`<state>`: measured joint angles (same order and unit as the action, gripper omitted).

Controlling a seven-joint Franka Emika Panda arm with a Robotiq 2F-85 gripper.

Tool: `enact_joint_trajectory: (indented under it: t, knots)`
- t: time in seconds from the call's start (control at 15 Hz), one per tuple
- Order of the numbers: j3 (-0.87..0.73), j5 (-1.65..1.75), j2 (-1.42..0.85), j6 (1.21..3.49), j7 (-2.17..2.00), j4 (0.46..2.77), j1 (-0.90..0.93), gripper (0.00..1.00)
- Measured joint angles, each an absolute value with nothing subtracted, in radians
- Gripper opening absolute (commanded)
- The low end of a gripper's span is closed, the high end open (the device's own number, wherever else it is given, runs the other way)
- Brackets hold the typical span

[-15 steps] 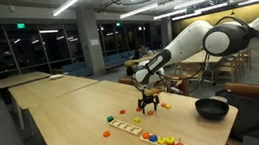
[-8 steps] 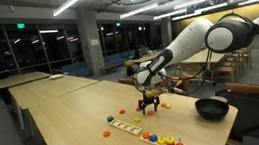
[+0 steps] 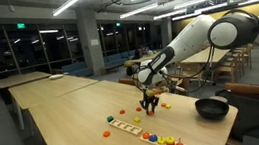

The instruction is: Put the orange object in the middle position on the wooden board

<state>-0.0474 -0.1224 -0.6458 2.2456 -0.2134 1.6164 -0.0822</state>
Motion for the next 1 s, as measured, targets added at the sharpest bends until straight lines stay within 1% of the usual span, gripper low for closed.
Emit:
enact_joint_trajectory:
  t: [0.47,1.0]
  knots:
    - [-0.047,-0.122,-0.616,2.239,-0.213,1.635,-0.055,0.26]
    - [-0.012,-0.122,-0.473,2.199,-0.177,1.721,-0.016,0.26]
